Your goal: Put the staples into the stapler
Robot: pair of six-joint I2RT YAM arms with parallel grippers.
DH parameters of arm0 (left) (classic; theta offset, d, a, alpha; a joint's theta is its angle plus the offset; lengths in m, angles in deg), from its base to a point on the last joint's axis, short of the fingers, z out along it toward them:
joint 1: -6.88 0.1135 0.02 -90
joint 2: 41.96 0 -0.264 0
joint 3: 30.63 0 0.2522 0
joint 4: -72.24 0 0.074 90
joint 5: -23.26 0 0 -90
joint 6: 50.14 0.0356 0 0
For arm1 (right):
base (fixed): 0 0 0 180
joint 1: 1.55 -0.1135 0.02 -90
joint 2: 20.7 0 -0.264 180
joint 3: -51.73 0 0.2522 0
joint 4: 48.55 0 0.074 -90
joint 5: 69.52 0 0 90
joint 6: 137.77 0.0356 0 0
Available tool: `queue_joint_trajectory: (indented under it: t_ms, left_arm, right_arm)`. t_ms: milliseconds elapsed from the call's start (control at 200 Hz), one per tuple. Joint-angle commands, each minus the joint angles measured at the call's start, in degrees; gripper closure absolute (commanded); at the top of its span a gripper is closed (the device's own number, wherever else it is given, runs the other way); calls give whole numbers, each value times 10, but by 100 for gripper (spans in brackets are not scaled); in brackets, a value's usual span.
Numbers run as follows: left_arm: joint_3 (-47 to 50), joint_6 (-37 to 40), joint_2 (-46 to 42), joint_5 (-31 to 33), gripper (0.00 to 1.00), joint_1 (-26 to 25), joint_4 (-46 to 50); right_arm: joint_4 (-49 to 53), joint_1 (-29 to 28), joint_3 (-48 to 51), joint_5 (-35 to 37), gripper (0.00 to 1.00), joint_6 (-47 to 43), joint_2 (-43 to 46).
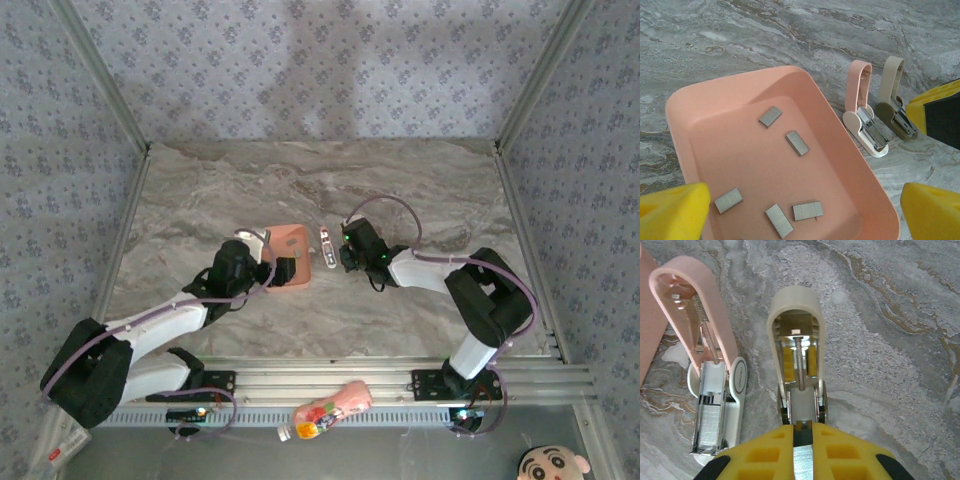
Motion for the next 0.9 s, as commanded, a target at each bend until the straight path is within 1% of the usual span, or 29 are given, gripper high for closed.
queue_joint_trajectory:
  t_ms: [0, 535, 895]
  left_arm:
    - [-17, 3, 2, -7, 3, -5, -3]
    - [-16, 2, 5, -9, 3, -5, -3]
    - [-15, 3, 1, -7, 3, -5, 1]
  right_arm:
    - [18, 0, -11, 21, 86, 11, -9]
    - [-1, -3, 7, 5, 87, 19, -12]
    - [3, -3, -6, 6, 87, 18, -25]
